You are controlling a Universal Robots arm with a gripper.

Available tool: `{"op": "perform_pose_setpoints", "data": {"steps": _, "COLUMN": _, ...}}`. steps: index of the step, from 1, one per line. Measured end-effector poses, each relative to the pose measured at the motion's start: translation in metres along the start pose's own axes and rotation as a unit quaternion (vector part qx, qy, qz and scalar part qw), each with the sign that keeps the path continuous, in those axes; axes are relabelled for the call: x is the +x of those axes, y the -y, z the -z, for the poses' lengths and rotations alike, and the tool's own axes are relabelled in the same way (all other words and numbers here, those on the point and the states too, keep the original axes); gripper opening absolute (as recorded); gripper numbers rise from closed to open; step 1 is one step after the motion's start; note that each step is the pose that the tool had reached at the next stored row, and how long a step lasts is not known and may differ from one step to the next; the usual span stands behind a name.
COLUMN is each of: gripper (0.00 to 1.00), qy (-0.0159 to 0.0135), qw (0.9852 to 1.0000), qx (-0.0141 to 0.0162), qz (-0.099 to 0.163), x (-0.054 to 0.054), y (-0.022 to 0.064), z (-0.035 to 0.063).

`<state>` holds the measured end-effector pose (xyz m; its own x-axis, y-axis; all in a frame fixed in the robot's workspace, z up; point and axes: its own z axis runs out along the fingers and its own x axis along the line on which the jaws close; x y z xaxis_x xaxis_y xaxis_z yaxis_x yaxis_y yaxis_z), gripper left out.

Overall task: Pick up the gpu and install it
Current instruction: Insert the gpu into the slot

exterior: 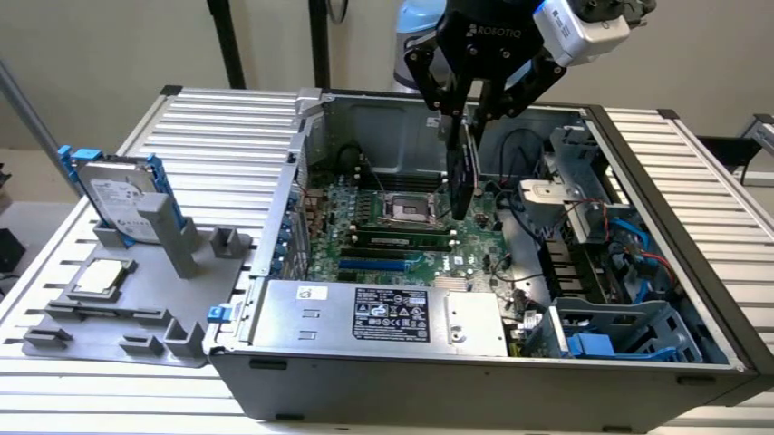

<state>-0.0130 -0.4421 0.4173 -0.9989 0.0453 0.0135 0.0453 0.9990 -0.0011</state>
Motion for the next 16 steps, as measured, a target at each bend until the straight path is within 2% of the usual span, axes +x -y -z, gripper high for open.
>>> {"op": "perform_pose_setpoints", "data": {"steps": 4, "gripper": 0.27, "qy": 0.0003, "qw": 1.0, "qx": 0.0002, "qz": 0.005, "x": 0.0002, "y": 0.0, "z": -0.0001}}
{"op": "perform_pose_setpoints", "data": {"steps": 8, "gripper": 0.27, "qy": 0.0004, "qw": 0.9992, "qx": 0.0007, "qz": 0.041, "x": 0.0002, "y": 0.0, "z": -0.0005}}
{"op": "perform_pose_setpoints", "data": {"steps": 12, "gripper": 0.27, "qy": 0.0004, "qw": 0.997, "qx": 0.0012, "qz": 0.078, "x": 0.0002, "y": 0.0, "z": -0.0011}}
{"op": "perform_pose_setpoints", "data": {"steps": 16, "gripper": 0.27, "qy": 0.0004, "qw": 0.9935, "qx": 0.0017, "qz": 0.113, "x": 0.0002, "y": 0.0, "z": -0.0017}}
